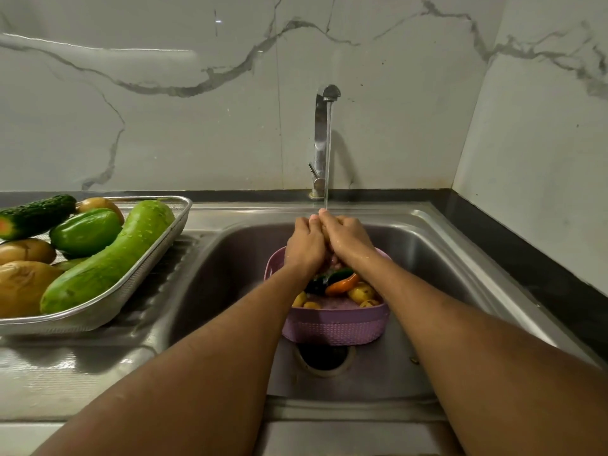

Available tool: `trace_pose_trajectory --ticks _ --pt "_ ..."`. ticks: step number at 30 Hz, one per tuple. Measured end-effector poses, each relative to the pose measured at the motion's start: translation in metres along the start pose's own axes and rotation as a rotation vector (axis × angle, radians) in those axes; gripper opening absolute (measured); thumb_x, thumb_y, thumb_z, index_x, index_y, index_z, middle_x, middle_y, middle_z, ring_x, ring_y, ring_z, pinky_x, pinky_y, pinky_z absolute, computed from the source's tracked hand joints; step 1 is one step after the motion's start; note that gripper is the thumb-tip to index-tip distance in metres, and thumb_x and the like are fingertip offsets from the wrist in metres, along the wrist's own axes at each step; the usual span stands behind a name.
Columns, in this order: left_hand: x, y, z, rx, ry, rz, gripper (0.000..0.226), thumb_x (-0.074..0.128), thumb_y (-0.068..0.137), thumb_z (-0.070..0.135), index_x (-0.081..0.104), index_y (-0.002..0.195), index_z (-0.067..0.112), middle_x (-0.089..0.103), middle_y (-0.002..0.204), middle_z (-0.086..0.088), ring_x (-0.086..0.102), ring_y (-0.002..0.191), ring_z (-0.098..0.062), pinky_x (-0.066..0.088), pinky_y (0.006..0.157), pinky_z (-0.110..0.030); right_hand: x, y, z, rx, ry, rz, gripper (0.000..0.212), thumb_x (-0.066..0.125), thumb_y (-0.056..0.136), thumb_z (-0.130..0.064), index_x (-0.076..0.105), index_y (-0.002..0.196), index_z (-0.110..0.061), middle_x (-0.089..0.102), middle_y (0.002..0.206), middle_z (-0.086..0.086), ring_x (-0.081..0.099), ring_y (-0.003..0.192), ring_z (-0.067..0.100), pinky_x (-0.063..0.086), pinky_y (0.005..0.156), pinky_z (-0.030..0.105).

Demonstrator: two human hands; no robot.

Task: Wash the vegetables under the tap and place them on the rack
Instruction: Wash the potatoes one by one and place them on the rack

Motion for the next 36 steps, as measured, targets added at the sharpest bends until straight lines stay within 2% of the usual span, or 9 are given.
trace_pose_trajectory --ticks 3,6,9,12,19,25,29,34,36 --pt "0.004 -0.004 0.006 0.04 0.033 -0.057 0.053 0.024 0.11 0.052 0.051 0.142 0.02 0.063 0.132 -0.007 0.06 0.118 -0.021 0.049 0.108 -0.047 -0.001 0.003 0.002 -0.053 -0.066 0.077 0.057 0.036 0.106 -0.059 0.072 0.092 -0.017 0.071 0.083 0.003 0.069 0.081 0.019 0.055 0.074 0.034" --pt "0.001 -0.001 0.005 0.069 0.071 -0.05 0.056 0.026 0.108 0.056 0.057 0.138 0.019 0.067 0.127 -0.005 0.063 0.112 -0.018 0.051 0.105 -0.046 0.002 0.001 -0.001 -0.007 -0.066 0.01 0.06 0.027 0.109 -0.056 0.068 0.103 -0.013 0.069 0.083 0.006 0.068 0.078 0.02 0.056 0.07 0.034" --pt "-0.003 0.005 -0.003 -0.013 0.096 -0.009 0.06 0.023 0.109 0.055 0.064 0.125 0.015 0.073 0.108 -0.008 0.069 0.101 -0.02 0.056 0.1 -0.047 0.004 -0.008 -0.011 0.019 -0.025 -0.141 0.049 0.024 0.113 -0.041 0.057 0.13 -0.009 0.063 0.101 0.007 0.063 0.083 0.018 0.053 0.065 0.028" --pt "-0.009 0.006 -0.012 -0.123 0.025 0.02 0.068 0.019 0.109 0.055 0.067 0.101 0.008 0.07 0.079 -0.011 0.07 0.079 -0.024 0.06 0.09 -0.049 0.011 -0.016 -0.014 0.005 -0.023 -0.25 0.038 0.027 0.113 -0.036 0.046 0.138 -0.013 0.059 0.096 0.009 0.059 0.076 0.018 0.05 0.058 0.028" --pt "-0.01 0.0 0.009 0.077 0.239 0.172 0.046 0.026 0.111 0.045 0.062 0.095 0.021 0.069 0.089 -0.005 0.069 0.086 -0.023 0.059 0.086 -0.048 0.021 -0.007 -0.012 0.125 0.267 0.071 0.038 0.04 0.109 -0.046 0.056 0.126 -0.016 0.065 0.099 0.004 0.064 0.09 0.019 0.051 0.078 0.036" --pt "-0.001 -0.003 0.009 0.209 0.341 0.091 0.042 0.026 0.11 0.047 0.056 0.084 0.033 0.07 0.082 0.0 0.071 0.078 -0.02 0.06 0.082 -0.048 0.014 -0.001 0.001 0.18 0.33 0.134 0.048 0.044 0.104 -0.059 0.066 0.112 -0.017 0.072 0.095 0.006 0.07 0.09 0.023 0.059 0.089 0.045" --pt "-0.003 0.008 0.0 -0.015 0.26 0.068 0.055 0.024 0.108 0.055 0.058 0.082 0.02 0.071 0.087 -0.011 0.071 0.087 -0.03 0.059 0.088 -0.049 0.004 -0.006 -0.003 0.122 0.177 -0.059 0.044 0.037 0.109 -0.053 0.062 0.106 -0.016 0.061 0.076 0.006 0.059 0.066 0.017 0.051 0.056 0.028" --pt "-0.011 0.002 -0.006 -0.25 0.118 -0.013 0.052 0.026 0.111 0.043 0.06 0.096 0.006 0.06 0.075 -0.009 0.06 0.067 -0.018 0.048 0.056 -0.03 0.006 -0.015 0.001 0.189 0.211 -0.338 0.028 0.037 0.111 -0.042 0.055 0.116 -0.022 0.063 0.075 0.011 0.07 0.076 0.029 0.056 0.065 0.035" --pt "-0.011 0.003 -0.004 -0.195 0.164 -0.013 0.052 0.025 0.111 0.042 0.061 0.104 0.005 0.06 0.078 -0.009 0.06 0.072 -0.019 0.047 0.06 -0.032 0.004 -0.017 0.002 0.24 0.266 -0.346 0.03 0.039 0.11 -0.042 0.056 0.113 -0.018 0.067 0.081 0.013 0.07 0.077 0.029 0.055 0.062 0.033"
Point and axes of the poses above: each hand's wrist, its own y-axis towards the middle knuckle, its own x-axis out of the palm, z = x × y, the point moved 3 cm from there along y, towards the middle knuckle
